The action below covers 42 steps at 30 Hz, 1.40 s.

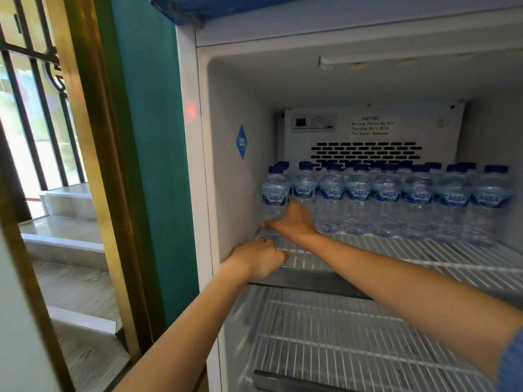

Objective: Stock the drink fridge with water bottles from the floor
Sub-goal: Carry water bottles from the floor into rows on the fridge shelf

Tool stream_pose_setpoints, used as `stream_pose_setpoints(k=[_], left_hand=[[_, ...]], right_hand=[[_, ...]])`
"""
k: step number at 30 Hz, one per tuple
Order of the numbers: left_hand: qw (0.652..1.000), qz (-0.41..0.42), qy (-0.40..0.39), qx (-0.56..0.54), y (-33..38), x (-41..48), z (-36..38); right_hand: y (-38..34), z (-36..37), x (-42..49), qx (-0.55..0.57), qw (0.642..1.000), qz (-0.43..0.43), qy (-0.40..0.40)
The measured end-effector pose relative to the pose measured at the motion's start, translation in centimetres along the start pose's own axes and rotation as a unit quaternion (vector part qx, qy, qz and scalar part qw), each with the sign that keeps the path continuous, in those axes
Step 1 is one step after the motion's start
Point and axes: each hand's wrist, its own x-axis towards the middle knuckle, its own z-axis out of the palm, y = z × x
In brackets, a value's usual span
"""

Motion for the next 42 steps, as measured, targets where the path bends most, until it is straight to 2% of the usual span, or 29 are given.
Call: stream_pose_setpoints(k=[9,16,18,20,25,27,29,31,34,36,38,40,42], left_hand=[[1.0,-0.005,-0.001,0.005,-0.4,0.4,0.3],[0.999,0.004,0.033,0.012,-0.3,0.0,0.5],[0.997,0.009,0.081,0.001,-0.2,-0.6,0.5],[0.986,0.029,0.162,-0.012,-0.2,-1.5,0.7],[0.928,0.134,0.346,-0.003,-1.3,-4.9,3.4],[0.889,0.211,0.404,-0.044,-2.2,-7.1,5.4],[0.85,0.265,0.445,-0.096,-3.3,-9.7,7.7],[0.847,0.271,0.44,-0.127,-5.1,-12.5,10.6],[0.893,0.224,0.361,-0.146,-9.5,-16.6,15.8],[0.936,0.149,0.286,-0.141,-14.0,-19.2,19.8],[0.967,0.052,0.212,-0.133,-19.2,-22.4,23.7],[0.973,-0.053,0.162,-0.153,-24.2,-26.3,27.1],[0.963,-0.158,0.134,-0.173,-28.5,-30.4,29.9]], right_hand=[[0.0,0.2,-0.1,0.003,1.0,-0.009,-0.008],[-0.8,-0.7,-0.9,-0.021,0.998,0.017,-0.052],[-1.0,-1.3,-1.2,-0.05,0.994,0.037,-0.091],[-1.1,-1.8,-1.4,-0.073,0.989,0.064,-0.113],[-1.3,-3.4,-3.5,-0.053,0.988,0.093,-0.113],[-1.6,-3.8,-6.0,-0.068,0.994,0.042,-0.07],[-2.4,-3.7,-9.5,-0.035,0.997,-0.064,0.014],[-3.4,-2.7,-13.8,0.023,0.984,-0.168,0.058],[-3.5,1.4,-19.1,0.072,0.97,-0.231,0.02],[-2.5,6.0,-22.1,0.082,0.973,-0.213,-0.043],[-0.7,12.0,-25.3,0.073,0.977,-0.158,-0.119],[1.7,18.4,-28.8,0.066,0.976,-0.095,-0.186],[3.9,24.3,-32.4,0.047,0.966,-0.039,-0.253]])
